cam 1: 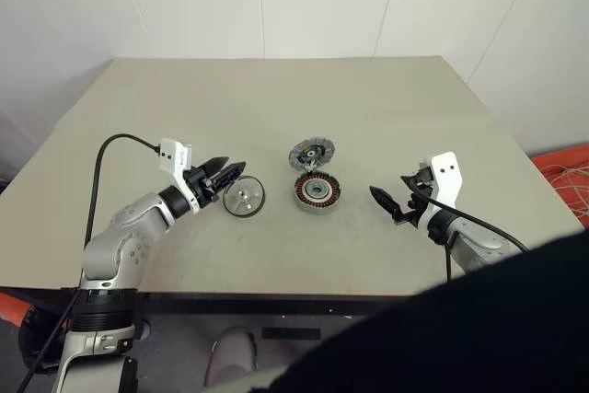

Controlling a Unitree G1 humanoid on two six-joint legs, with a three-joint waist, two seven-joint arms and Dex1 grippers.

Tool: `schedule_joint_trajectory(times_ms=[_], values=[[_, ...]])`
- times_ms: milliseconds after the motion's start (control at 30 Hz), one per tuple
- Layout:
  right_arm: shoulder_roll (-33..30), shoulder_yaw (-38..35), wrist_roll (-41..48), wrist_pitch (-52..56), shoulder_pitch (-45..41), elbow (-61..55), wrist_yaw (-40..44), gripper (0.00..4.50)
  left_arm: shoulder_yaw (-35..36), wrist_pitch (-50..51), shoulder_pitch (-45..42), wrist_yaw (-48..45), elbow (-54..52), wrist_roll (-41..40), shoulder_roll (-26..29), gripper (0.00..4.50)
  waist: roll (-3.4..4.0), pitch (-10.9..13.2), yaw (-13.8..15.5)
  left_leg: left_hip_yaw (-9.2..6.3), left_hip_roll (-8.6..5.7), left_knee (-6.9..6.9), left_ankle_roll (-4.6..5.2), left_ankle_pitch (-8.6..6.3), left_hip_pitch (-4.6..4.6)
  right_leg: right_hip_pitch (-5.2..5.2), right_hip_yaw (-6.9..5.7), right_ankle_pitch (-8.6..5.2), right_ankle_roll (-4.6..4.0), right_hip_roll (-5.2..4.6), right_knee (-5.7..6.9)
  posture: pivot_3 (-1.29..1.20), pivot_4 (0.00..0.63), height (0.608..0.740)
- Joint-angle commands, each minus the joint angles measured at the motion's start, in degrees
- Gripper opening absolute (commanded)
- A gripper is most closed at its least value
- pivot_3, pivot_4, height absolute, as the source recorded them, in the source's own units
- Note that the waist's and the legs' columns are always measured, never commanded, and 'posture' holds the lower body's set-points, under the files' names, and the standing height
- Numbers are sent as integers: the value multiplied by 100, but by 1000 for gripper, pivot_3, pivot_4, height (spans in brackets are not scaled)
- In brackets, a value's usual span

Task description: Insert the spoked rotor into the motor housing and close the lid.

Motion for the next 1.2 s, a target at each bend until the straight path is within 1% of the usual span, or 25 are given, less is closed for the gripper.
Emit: schedule_joint_trajectory(times_ms=[33, 1200], values=[[-22, -26, -23, -140, -106, -63, 26, 4473, 34, -113, -141, -62, -121, -8, 25, 2864, 0, 0, 0, 0, 0, 0, 0, 0, 0, 0, 0, 0, 0, 0, 0, 0, 0, 740], [-15, -14, -121, -167, -46, 57, 40, 4473, 40, -97, -63, -33, -223, -33, 14, 2864, 0, 0, 0, 0, 0, 0, 0, 0, 0, 0, 0, -1, 2, 0, 0, 0, 0, 740]])
